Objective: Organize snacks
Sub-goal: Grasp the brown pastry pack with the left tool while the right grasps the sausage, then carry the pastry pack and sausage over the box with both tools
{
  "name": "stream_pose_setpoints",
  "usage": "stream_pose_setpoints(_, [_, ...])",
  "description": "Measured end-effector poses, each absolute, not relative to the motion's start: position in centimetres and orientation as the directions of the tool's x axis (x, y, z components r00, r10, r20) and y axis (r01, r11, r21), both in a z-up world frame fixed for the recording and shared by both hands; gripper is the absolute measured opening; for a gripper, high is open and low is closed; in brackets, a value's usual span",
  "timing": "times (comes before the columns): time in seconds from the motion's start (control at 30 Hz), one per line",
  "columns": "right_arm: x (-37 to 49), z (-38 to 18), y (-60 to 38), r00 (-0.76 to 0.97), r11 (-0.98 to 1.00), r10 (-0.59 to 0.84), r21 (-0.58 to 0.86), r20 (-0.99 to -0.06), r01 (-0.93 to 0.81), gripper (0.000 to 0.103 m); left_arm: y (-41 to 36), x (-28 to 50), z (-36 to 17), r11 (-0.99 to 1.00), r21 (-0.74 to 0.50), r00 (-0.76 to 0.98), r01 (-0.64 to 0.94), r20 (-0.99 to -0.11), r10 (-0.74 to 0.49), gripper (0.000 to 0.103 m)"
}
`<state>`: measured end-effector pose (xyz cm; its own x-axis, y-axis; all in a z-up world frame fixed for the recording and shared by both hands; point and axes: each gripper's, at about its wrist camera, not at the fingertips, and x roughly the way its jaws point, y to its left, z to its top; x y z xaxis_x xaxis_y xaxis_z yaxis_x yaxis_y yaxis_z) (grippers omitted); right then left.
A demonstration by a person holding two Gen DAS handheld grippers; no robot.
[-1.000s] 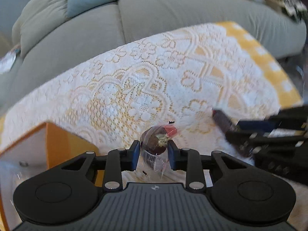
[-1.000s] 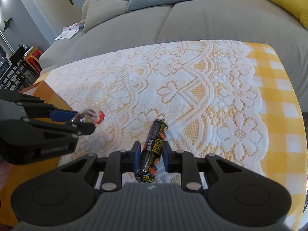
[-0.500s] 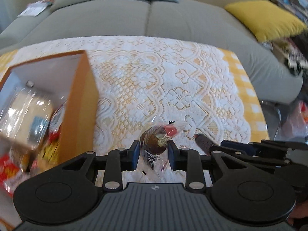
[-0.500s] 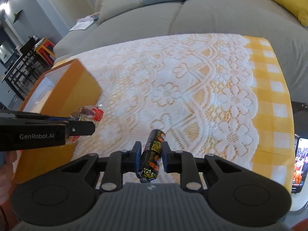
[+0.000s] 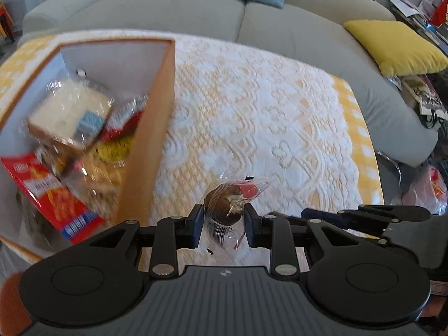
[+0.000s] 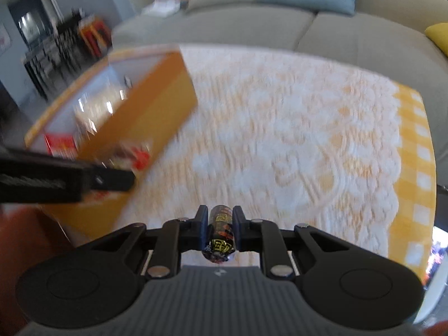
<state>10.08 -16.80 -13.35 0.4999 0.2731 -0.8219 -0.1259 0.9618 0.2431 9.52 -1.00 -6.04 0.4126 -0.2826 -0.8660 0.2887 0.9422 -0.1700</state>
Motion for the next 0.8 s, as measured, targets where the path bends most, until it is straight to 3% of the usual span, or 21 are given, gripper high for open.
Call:
stream_pose_setpoints(0.1, [9.5, -14.9, -17.2, 0.43, 0.96, 0.279, 0.258, -0.859, -0.107, 0.015, -0.8, 9.1, -7.6, 0.941, -0.199, 0.37, 0.272, -0.882, -0.293, 0.033])
stream_pose_setpoints(0.17, [9.2, -15.7, -17.3, 0.404, 0.963, 0.269, 0.251, -0.874, -0.099, 0.002, -0.8, 9.0, -8.6, 0.942, -0.206, 0.348, 0.263, -0.891, -0.292, 0.033])
stream_pose_setpoints(0.27, [9.3, -16.2, -17.2, 0.397, 0.962, 0.275, 0.254, -0.876, -0.104, 0.007, -0.8, 8.9, -9.5, 0.943, -0.217, 0.319, 0.254, -0.901, -0.293, 0.033])
stream_pose_setpoints(0.33, [9.6, -16.5, -17.0, 0.385, 0.961, 0.275, 0.255, -0.881, -0.103, 0.019, -0.5, 9.0, -9.8, 0.942, -0.225, 0.308, 0.248, -0.904, -0.297, 0.033])
stream_pose_setpoints(0.4, [9.8, -16.8, -16.6, 0.366, 0.96, 0.279, 0.26, -0.888, -0.103, 0.022, -0.3, 9.0, -10.0, 0.944, -0.224, 0.308, 0.243, -0.905, -0.295, 0.033])
stream_pose_setpoints(0.8, [9.4, -16.0, -15.6, 0.382, 0.962, 0.272, 0.234, -0.883, -0.143, 0.021, 0.4, 8.8, -9.4, 0.943, -0.247, 0.316, 0.225, -0.897, -0.31, 0.033])
